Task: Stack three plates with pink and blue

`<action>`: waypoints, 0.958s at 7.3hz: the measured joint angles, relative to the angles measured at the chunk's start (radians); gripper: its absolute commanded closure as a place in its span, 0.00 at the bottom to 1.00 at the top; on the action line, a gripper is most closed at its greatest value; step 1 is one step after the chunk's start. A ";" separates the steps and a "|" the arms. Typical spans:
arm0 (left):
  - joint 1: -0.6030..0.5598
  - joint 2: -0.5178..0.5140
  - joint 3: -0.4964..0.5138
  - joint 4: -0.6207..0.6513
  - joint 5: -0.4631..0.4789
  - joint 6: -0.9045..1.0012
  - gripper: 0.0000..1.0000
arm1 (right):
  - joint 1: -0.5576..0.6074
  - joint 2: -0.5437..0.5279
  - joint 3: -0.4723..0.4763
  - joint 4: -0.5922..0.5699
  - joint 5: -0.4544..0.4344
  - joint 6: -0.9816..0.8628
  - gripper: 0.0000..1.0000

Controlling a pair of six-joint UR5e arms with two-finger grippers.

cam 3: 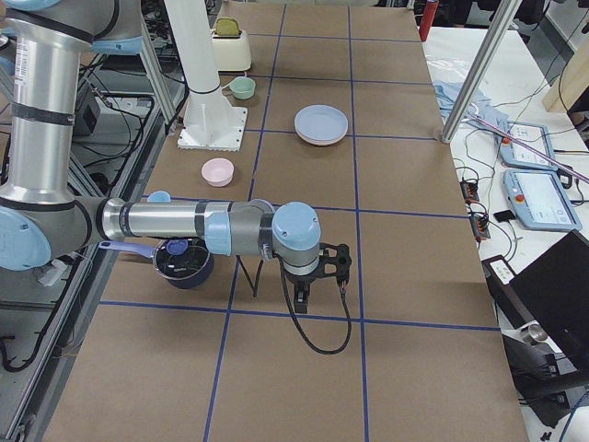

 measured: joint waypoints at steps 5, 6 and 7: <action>0.000 0.001 -0.002 0.000 -0.016 -0.039 0.00 | 0.000 0.001 0.001 0.000 0.001 0.000 0.00; 0.000 0.001 -0.002 -0.001 -0.016 -0.041 0.00 | 0.000 0.002 0.001 0.000 0.001 0.000 0.00; 0.000 0.001 -0.002 -0.001 -0.016 -0.041 0.00 | 0.000 0.002 0.002 0.000 0.001 0.000 0.00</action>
